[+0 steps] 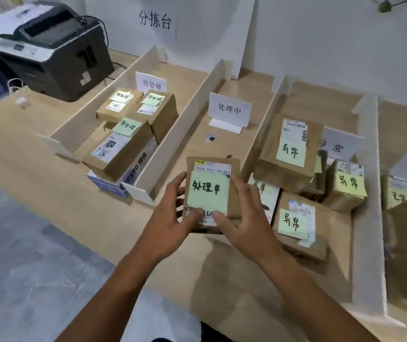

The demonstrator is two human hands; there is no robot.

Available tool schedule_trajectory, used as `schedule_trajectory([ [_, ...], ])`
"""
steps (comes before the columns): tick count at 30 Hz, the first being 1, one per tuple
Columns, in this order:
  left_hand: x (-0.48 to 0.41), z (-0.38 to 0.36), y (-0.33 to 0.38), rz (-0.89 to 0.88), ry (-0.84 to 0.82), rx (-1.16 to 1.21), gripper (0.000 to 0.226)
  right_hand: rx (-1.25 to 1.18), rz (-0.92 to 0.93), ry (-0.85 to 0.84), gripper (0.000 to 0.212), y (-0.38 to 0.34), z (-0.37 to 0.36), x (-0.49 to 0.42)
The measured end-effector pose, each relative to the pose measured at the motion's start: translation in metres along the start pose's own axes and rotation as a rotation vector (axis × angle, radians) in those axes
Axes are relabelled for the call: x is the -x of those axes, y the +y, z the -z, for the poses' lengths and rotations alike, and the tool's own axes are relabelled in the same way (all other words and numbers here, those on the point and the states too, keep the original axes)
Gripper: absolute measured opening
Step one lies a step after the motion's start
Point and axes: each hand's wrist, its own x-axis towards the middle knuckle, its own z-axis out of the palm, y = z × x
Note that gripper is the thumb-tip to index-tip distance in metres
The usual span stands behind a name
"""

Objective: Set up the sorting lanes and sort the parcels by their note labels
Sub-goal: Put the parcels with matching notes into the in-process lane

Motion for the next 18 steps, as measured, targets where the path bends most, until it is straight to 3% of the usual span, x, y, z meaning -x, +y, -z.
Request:
schedule_trajectory([
  [8,-0.201,0.037,-0.055,0.077,-0.166,-0.077,0.079,0.005,-0.238,0.103,0.086,0.040,-0.056,-0.166],
  [12,-0.310,0.046,-0.090,0.123,-0.218,-0.084,0.067,0.026,-0.353,0.154,0.085,0.075,-0.087,-0.259],
  [18,-0.424,0.027,-0.133,0.216,-0.199,-0.131,0.057,0.134,-0.443,0.130,0.085,0.128,-0.118,-0.363],
])
